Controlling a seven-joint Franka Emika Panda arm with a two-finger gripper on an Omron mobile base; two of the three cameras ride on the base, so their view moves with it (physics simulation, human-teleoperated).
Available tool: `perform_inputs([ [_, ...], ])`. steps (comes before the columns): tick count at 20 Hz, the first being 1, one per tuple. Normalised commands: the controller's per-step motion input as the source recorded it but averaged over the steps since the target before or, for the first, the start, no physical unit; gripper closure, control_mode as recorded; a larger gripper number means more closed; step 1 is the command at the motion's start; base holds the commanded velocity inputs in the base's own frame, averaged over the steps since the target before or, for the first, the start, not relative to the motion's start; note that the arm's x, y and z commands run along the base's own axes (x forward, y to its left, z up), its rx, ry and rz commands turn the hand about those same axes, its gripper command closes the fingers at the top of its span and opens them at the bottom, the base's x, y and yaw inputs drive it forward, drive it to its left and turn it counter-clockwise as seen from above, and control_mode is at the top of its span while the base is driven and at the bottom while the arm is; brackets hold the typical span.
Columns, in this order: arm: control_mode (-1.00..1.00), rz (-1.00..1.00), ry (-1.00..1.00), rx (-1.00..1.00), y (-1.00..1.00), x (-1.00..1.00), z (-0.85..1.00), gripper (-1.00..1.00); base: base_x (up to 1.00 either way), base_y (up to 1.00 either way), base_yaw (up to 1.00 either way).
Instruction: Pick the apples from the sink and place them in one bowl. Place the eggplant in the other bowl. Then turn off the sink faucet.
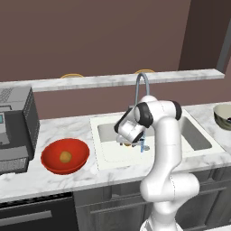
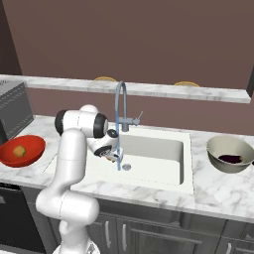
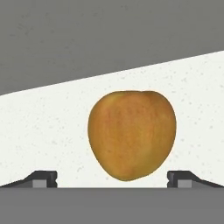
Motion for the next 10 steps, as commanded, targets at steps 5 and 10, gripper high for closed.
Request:
perform_inputs([
  [5, -1.00, 0.00, 0.00, 0.00, 0.00, 0.17, 0.00, -1.00, 0.00, 0.00, 0.00],
  [10, -1.00, 0.00, 0.00, 0.00, 0.00, 0.20, 0.00, -1.00, 0.00, 0.00, 0.00],
])
